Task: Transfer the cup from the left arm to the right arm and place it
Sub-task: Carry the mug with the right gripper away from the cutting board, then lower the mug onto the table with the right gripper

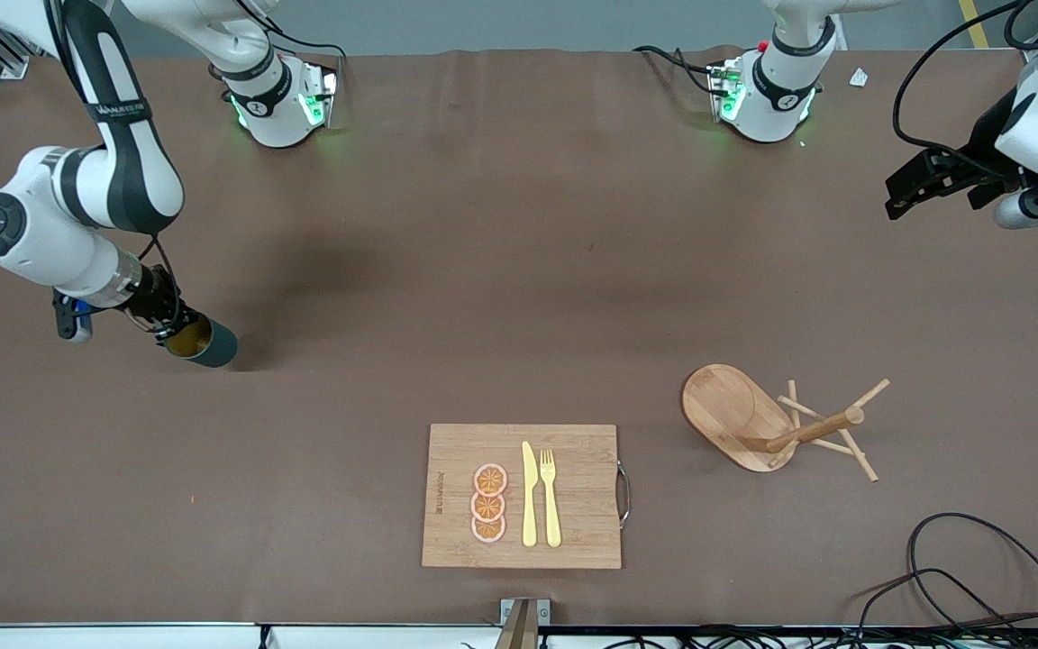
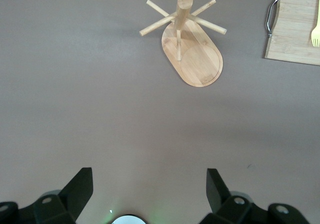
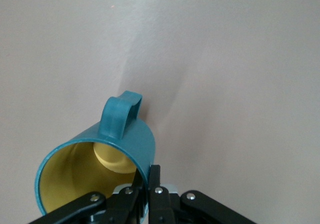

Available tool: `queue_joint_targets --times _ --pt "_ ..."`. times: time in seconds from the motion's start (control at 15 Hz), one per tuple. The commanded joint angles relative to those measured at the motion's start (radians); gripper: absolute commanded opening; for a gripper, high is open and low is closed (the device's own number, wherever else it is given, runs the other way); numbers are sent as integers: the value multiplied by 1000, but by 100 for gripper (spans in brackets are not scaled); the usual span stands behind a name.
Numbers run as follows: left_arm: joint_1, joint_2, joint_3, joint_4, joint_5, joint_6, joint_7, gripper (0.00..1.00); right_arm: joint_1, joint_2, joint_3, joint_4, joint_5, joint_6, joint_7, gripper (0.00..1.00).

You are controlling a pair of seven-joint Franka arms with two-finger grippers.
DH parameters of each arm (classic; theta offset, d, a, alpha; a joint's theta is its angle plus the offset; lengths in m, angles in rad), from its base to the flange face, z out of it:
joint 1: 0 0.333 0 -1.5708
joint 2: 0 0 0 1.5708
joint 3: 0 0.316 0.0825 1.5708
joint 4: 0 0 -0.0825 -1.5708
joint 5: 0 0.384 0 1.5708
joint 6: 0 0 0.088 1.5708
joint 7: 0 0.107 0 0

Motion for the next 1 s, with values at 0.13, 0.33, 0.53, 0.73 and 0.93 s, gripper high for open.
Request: queue_joint_targets --times 0.13,0.33,0.53,0.73,0.93 --pt "7 -11 -4 1 -10 -9 5 100 -113 51 22 -121 -6 241 -64 0" --pt "8 -11 -3 1 -11 -8 7 100 -136 82 24 -140 -5 284 -76 2" --pt "8 -9 -1 2 -8 -8 7 100 -130 116 25 -141 -5 283 -119 62" --pt "8 -6 -1 2 -6 -8 31 100 -142 111 25 -141 -5 270 -197 95" --pt "8 -6 -1 2 -5 -6 44 100 -138 85 25 -108 -5 195 -200 100"
